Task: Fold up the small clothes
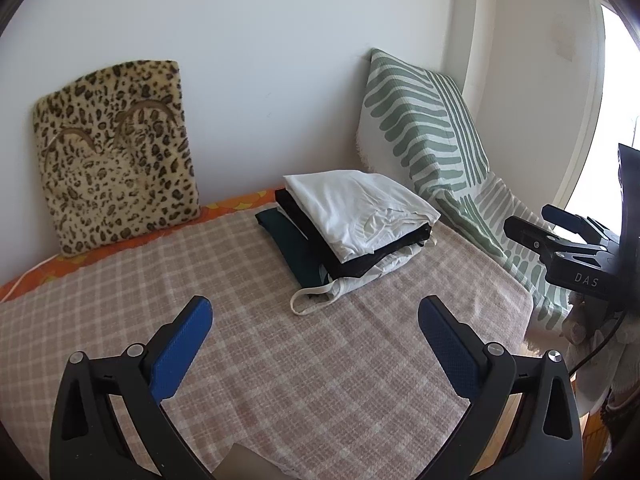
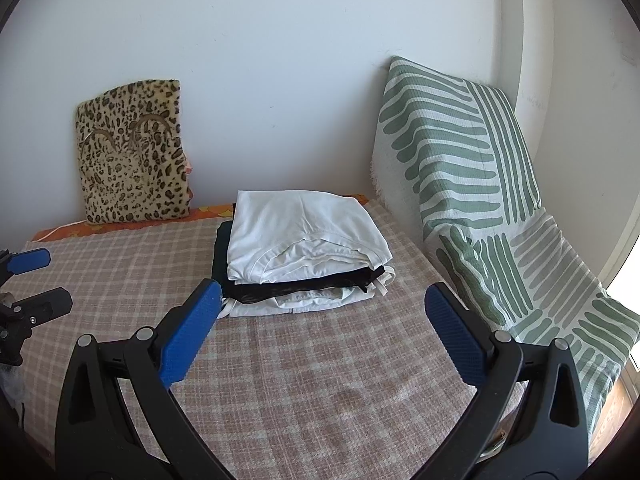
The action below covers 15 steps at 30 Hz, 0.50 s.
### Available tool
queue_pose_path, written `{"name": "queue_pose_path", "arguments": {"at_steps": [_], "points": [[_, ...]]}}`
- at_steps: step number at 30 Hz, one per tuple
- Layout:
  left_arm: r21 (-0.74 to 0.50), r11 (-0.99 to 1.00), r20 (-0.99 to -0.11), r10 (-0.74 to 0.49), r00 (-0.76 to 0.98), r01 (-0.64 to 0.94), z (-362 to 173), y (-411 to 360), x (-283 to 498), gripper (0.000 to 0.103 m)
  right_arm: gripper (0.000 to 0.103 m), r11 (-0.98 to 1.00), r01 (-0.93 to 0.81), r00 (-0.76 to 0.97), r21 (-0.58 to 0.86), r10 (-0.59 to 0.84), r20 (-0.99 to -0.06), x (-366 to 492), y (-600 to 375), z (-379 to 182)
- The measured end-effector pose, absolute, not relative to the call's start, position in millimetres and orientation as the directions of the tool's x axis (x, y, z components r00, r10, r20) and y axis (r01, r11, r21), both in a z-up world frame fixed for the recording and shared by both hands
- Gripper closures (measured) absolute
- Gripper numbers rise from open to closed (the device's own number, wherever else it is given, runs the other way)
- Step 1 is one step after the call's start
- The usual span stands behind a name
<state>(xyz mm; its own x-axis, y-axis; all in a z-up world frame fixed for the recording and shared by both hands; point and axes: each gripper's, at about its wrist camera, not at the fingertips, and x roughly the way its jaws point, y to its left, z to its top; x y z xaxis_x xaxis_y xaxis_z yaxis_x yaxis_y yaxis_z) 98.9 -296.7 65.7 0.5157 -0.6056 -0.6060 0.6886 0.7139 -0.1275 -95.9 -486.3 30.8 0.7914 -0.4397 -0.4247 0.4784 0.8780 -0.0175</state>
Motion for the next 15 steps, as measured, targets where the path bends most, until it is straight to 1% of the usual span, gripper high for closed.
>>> {"name": "queue_pose_path", "arguments": {"at_steps": [15], "points": [[-0.112,0.72,-0.617,-0.591,0.52,0.685,65.7,-294.0,92.9,0.0,0.0,0.883,0.468,0.796,-0.017,-0.43,-0.427,-96.0,-481.2,32.2]]}}
